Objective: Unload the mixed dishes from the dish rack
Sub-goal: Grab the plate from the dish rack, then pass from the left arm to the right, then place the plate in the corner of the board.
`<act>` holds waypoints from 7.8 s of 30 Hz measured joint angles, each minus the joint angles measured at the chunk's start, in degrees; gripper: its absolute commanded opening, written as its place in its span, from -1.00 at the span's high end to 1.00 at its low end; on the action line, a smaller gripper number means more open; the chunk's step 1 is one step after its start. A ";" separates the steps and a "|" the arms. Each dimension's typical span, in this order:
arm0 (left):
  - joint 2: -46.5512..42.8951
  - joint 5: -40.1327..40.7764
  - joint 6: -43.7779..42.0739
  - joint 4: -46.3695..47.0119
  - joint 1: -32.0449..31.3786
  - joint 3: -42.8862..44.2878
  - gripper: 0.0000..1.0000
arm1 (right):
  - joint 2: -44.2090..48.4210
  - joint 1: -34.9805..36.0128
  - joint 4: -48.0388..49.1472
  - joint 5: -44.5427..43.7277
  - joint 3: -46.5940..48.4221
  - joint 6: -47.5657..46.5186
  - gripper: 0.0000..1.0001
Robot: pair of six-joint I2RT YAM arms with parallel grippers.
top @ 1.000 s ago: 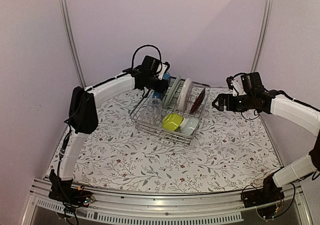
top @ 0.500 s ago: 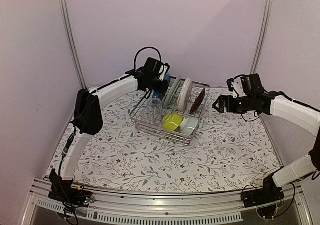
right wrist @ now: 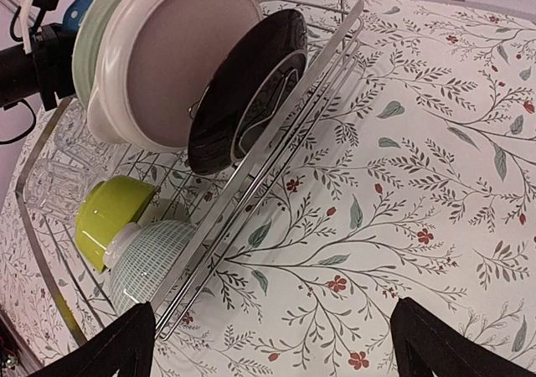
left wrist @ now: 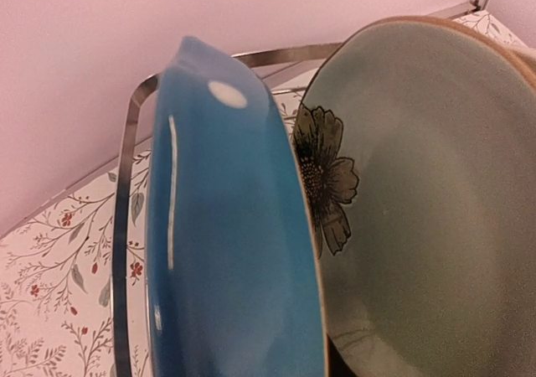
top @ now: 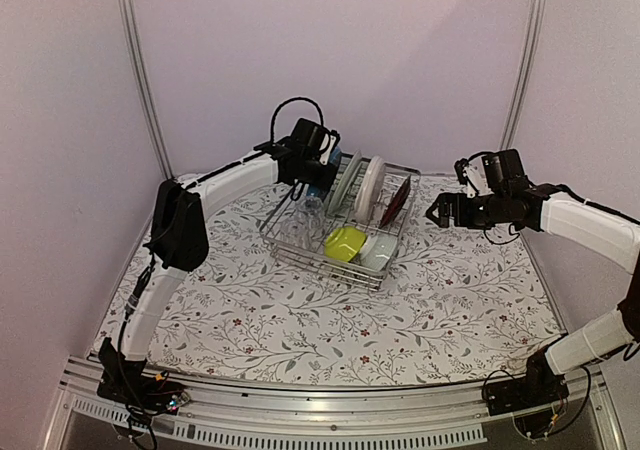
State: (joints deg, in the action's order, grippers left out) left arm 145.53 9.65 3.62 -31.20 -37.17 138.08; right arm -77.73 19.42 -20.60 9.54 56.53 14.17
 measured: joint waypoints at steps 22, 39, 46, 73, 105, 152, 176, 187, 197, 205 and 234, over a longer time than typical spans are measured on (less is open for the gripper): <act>-2.49 -0.39 1.05 1.27 0.00 -3.10 1.00 | 0.00 0.00 0.00 0.02 0.00 0.00 -0.97; -10.21 -2.10 3.65 3.15 -0.22 -6.91 1.00 | 0.57 0.00 -0.02 0.02 0.00 0.04 -0.97; -14.86 -3.67 4.07 3.48 -0.28 -10.67 1.00 | 0.87 0.00 -0.02 0.04 0.00 0.04 -0.97; -49.27 4.81 -27.76 23.52 -8.68 -55.98 1.00 | 2.97 0.00 -12.96 10.67 19.87 1.51 -0.98; -44.06 22.82 -86.86 61.72 -25.53 -74.99 1.00 | -14.84 6.21 -29.57 22.05 36.26 7.93 -0.19; -36.15 27.08 -95.49 72.57 -27.28 -72.37 0.40 | -19.93 5.99 -22.49 19.26 35.71 14.62 1.00; -35.89 26.77 -95.93 78.77 -27.30 -70.79 -0.49 | -16.70 3.67 -17.00 22.25 28.94 21.79 1.00; -36.48 26.32 -92.45 76.46 -27.26 -70.79 -0.62 | -16.09 3.19 -17.07 22.25 28.85 22.16 1.00; -38.32 25.40 -89.31 73.77 -27.26 -70.84 -0.97 | -13.29 -0.46 -17.03 22.40 28.13 22.75 1.00; -40.74 24.81 -86.79 71.89 -27.28 -72.17 -0.99 | -11.04 -8.52 -16.50 22.25 24.50 22.95 1.00; -45.94 24.61 -78.73 69.85 -26.56 -72.52 -0.99 | -11.34 -30.32 -12.26 8.57 10.84 20.48 1.00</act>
State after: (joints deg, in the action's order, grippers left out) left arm 99.59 34.26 -75.11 38.65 -63.72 65.56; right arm -89.08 -10.90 -32.86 18.11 67.37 34.65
